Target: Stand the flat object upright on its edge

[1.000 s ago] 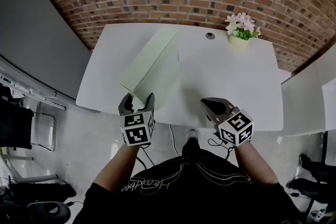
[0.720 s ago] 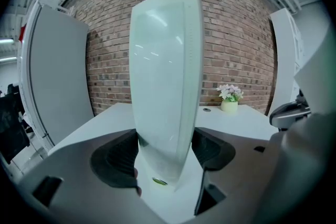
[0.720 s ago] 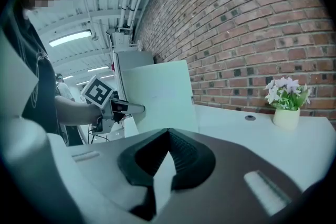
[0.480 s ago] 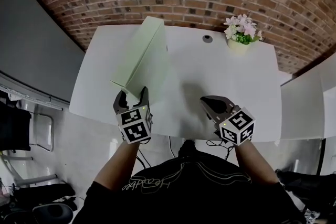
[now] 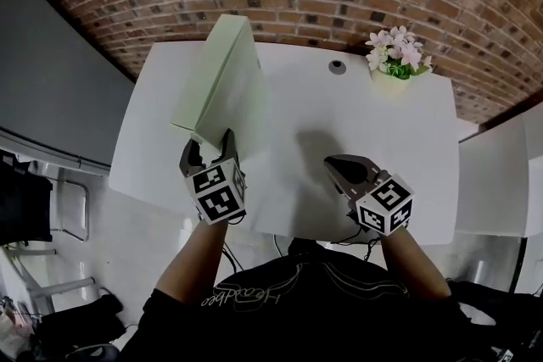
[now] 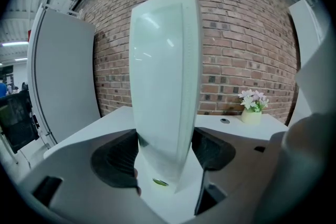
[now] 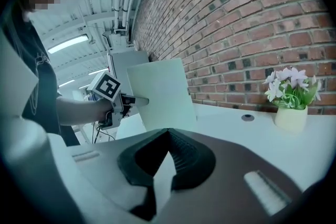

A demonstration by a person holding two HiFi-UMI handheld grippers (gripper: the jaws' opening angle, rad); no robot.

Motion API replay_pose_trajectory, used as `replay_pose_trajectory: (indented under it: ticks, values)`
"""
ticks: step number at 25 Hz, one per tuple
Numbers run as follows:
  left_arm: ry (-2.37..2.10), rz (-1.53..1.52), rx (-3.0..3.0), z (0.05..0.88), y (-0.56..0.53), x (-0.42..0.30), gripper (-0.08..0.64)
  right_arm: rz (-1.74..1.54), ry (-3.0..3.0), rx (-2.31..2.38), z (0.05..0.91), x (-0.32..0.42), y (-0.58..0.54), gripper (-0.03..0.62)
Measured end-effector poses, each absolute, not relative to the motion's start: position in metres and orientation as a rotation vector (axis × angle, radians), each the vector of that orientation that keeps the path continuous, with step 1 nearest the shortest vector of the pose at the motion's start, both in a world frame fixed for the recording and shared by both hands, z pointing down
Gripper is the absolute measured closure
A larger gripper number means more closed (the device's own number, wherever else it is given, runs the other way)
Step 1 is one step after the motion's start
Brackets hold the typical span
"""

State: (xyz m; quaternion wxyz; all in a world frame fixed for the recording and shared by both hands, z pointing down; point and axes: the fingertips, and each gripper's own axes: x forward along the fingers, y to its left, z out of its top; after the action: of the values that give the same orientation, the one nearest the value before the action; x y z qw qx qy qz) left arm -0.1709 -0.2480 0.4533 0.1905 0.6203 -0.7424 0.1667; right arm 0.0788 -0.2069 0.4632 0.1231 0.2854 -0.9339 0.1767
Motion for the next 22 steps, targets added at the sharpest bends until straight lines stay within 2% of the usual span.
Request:
replay_pose_trajectory:
  ticks: [22]
  values:
    - [-2.192,0.43,1.657,0.454,-0.347,-0.163,0.239,0.633,-2.686,0.823,0.498,0.118,-0.248,0.586]
